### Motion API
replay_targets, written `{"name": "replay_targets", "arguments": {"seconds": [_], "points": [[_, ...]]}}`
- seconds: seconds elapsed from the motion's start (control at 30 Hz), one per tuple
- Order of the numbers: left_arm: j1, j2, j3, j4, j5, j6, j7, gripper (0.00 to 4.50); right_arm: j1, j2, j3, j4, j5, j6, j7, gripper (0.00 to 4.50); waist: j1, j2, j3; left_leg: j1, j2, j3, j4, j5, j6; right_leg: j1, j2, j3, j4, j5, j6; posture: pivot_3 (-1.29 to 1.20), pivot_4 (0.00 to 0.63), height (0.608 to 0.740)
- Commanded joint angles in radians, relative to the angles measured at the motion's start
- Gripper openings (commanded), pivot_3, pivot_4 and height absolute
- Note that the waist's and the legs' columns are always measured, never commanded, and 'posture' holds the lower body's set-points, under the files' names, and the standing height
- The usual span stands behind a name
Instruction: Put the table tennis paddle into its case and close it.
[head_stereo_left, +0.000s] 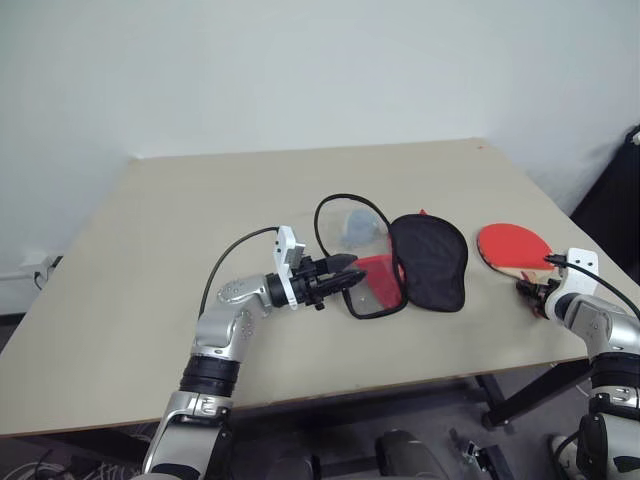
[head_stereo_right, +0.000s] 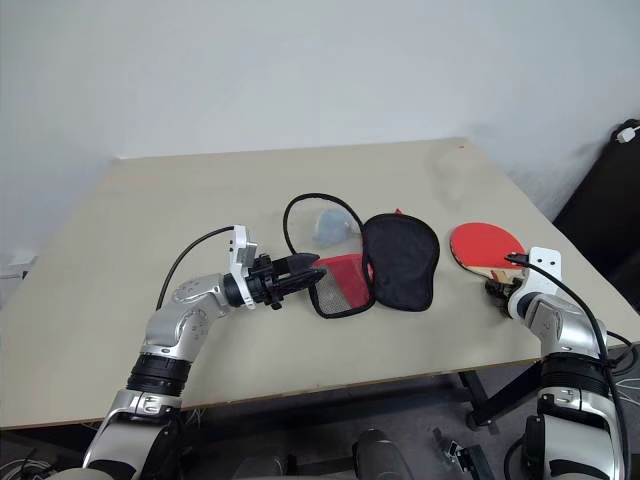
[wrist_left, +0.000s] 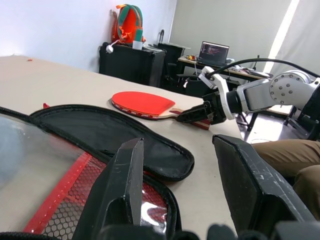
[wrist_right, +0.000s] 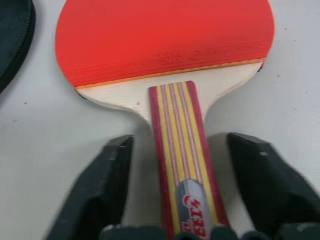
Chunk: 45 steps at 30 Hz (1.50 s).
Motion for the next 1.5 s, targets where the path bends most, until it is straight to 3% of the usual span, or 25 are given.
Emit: {"name": "replay_targets", "arguments": {"seconds": [0.03, 0.13, 0.43, 0.8, 1.13, 1.5], "points": [[-0.016, 0.005, 0.006, -0.034, -0.007, -0.021, 0.007, 2.29, -0.029, -0.005, -0.002, -0.005, 0.003, -0.016, 0.017, 1.7, -0.006, 0.0, 0.0, 0.0, 0.0, 0.0, 0.0, 0.0, 0.0, 0.0, 0.0, 0.0, 0.0, 0.0, 0.0, 0.0, 0.0, 0.74], [-0.015, 0.005, 0.007, -0.032, -0.006, -0.025, 0.01, 2.29, -0.036, -0.003, -0.001, -0.005, 0.004, -0.018, 0.022, 1.18, -0.007, 0.0, 0.0, 0.0, 0.0, 0.0, 0.0, 0.0, 0.0, 0.0, 0.0, 0.0, 0.0, 0.0, 0.0, 0.0, 0.0, 0.74], [-0.009, 0.008, 0.007, -0.038, -0.008, -0.027, 0.015, 2.29, -0.041, 0.011, 0.001, -0.079, 0.009, -0.009, 0.006, 1.19, -0.01, 0.0, 0.0, 0.0, 0.0, 0.0, 0.0, 0.0, 0.0, 0.0, 0.0, 0.0, 0.0, 0.0, 0.0, 0.0, 0.0, 0.74], [-0.004, 0.009, 0.005, -0.027, -0.006, -0.032, 0.02, 2.29, -0.042, 0.076, -0.038, -0.446, 0.072, 0.142, -0.095, 1.19, -0.007, 0.003, 0.0, -0.001, 0.0, 0.0, -0.001, 0.0, 0.0, -0.002, 0.0, 0.001, 0.0, 0.001, 0.001, 0.0, 0.0, 0.74], [-0.02, 0.011, 0.006, 0.0, 0.001, -0.04, 0.019, 2.29, -0.042, 0.284, -0.002, -0.714, 0.157, 0.342, -0.215, 1.19, -0.007, 0.004, 0.0, -0.001, 0.0, -0.001, -0.002, 0.0, 0.0, -0.003, 0.0, 0.0, 0.001, 0.001, 0.001, 0.0, 0.0, 0.74], [-0.016, 0.015, 0.009, -0.006, -0.001, -0.041, 0.028, 2.29, -0.049, 0.421, 0.063, -0.692, 0.128, 0.344, -0.278, 1.19, -0.007, 0.004, 0.0, -0.004, 0.0, -0.002, -0.002, 0.0, 0.0, -0.005, 0.0, 0.0, 0.0, 0.001, 0.002, 0.0, 0.0, 0.74]]}}
